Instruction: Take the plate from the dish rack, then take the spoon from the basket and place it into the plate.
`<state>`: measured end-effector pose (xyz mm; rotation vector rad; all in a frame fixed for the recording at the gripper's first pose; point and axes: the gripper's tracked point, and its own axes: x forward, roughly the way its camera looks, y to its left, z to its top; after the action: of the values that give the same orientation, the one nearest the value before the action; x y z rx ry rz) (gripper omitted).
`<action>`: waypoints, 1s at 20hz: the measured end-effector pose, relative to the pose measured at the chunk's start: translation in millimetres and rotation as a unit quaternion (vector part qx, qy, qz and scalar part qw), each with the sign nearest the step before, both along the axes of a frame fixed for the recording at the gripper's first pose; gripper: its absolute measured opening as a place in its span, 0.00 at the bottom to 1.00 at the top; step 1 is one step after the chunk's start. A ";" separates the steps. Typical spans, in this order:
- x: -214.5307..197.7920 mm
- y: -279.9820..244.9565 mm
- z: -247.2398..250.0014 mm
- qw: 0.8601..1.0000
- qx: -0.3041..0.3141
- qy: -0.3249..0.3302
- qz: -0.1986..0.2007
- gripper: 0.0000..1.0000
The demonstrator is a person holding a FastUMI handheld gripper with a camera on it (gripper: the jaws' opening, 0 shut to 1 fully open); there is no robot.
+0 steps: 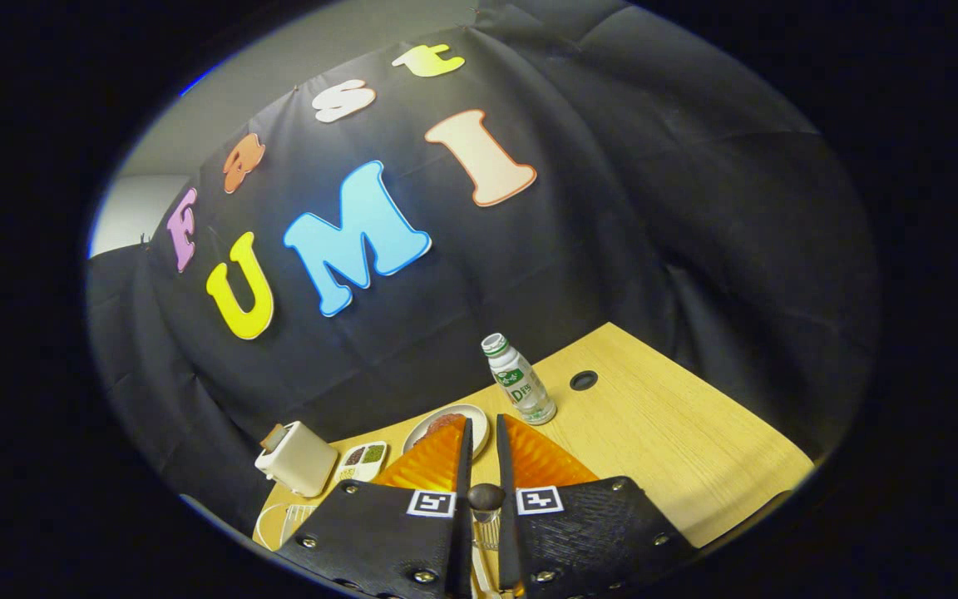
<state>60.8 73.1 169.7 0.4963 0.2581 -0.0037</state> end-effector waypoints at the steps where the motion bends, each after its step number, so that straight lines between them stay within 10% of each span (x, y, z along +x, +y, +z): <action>1: -8.2 5.7 7.4 1.000 -0.005 -0.002 0.008 0.12; 20: -166.8 189.8 -26.0 0.968 -0.089 0.045 0.231 0.12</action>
<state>-106.0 262.9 143.7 0.2484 0.4532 0.4032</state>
